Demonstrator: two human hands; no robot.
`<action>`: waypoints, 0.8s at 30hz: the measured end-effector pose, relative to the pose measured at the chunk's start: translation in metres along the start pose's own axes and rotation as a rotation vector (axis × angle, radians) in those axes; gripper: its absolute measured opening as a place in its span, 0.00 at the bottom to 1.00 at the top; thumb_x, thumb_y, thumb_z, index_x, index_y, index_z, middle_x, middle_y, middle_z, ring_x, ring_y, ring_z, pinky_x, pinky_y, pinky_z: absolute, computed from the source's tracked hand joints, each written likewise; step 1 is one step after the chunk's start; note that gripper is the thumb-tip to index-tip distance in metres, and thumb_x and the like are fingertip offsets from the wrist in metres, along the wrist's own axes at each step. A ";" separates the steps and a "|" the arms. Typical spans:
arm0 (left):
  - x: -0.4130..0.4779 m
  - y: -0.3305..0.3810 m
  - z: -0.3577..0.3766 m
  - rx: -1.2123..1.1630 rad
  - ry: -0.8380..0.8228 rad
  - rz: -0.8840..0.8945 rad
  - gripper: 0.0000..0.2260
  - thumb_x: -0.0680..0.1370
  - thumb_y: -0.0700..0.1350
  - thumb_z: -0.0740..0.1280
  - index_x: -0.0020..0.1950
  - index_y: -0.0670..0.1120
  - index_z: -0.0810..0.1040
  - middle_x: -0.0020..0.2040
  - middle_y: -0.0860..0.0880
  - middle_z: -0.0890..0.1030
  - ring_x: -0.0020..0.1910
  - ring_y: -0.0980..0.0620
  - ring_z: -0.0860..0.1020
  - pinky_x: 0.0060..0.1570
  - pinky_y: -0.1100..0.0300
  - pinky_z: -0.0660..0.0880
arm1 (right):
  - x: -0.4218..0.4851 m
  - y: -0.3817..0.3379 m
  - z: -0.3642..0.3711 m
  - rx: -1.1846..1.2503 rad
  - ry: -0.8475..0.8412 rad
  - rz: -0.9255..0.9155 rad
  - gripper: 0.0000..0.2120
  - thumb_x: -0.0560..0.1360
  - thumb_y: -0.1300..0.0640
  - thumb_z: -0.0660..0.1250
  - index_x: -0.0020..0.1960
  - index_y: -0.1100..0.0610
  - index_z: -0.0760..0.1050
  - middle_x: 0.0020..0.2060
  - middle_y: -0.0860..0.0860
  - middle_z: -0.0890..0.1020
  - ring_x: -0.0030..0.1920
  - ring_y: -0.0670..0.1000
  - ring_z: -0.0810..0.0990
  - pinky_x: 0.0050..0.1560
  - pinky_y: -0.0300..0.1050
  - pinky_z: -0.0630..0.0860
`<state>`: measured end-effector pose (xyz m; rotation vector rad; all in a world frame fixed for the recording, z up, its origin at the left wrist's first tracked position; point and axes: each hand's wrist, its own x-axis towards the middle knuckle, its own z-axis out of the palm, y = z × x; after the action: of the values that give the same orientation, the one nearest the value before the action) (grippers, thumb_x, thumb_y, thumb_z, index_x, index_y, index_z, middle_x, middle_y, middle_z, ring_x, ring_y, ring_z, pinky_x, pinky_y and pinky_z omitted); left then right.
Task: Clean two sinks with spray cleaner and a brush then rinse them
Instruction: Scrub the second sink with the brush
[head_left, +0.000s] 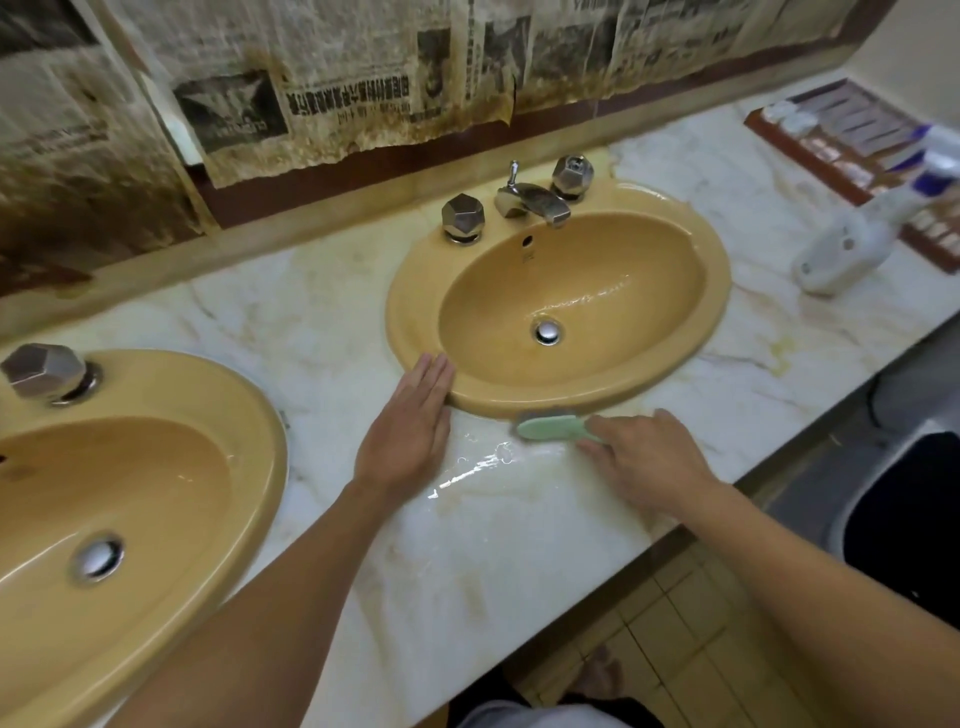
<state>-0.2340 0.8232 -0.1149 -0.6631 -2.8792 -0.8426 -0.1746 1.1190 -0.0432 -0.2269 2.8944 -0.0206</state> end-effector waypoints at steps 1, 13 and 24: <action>0.000 0.001 0.000 0.005 -0.002 0.000 0.24 0.85 0.45 0.54 0.81 0.44 0.60 0.82 0.50 0.59 0.81 0.57 0.49 0.79 0.55 0.56 | -0.007 0.012 -0.001 -0.019 -0.007 0.023 0.21 0.83 0.39 0.47 0.63 0.46 0.74 0.51 0.45 0.84 0.48 0.50 0.81 0.52 0.51 0.72; 0.002 0.002 0.001 -0.015 0.076 -0.171 0.24 0.85 0.43 0.55 0.82 0.42 0.57 0.82 0.48 0.56 0.82 0.56 0.49 0.79 0.60 0.52 | 0.067 -0.110 -0.052 0.273 0.056 0.205 0.11 0.80 0.49 0.60 0.55 0.52 0.77 0.47 0.58 0.80 0.49 0.62 0.79 0.40 0.47 0.68; 0.005 -0.003 0.003 0.071 0.011 -0.072 0.24 0.86 0.49 0.48 0.82 0.43 0.57 0.82 0.48 0.58 0.82 0.50 0.48 0.80 0.50 0.52 | 0.071 -0.041 -0.100 -0.059 -0.120 0.444 0.18 0.77 0.43 0.65 0.60 0.54 0.74 0.58 0.55 0.79 0.56 0.59 0.79 0.46 0.45 0.69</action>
<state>-0.2396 0.8251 -0.1181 -0.5493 -2.9233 -0.7459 -0.2605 1.0669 0.0388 0.3924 2.7607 0.1505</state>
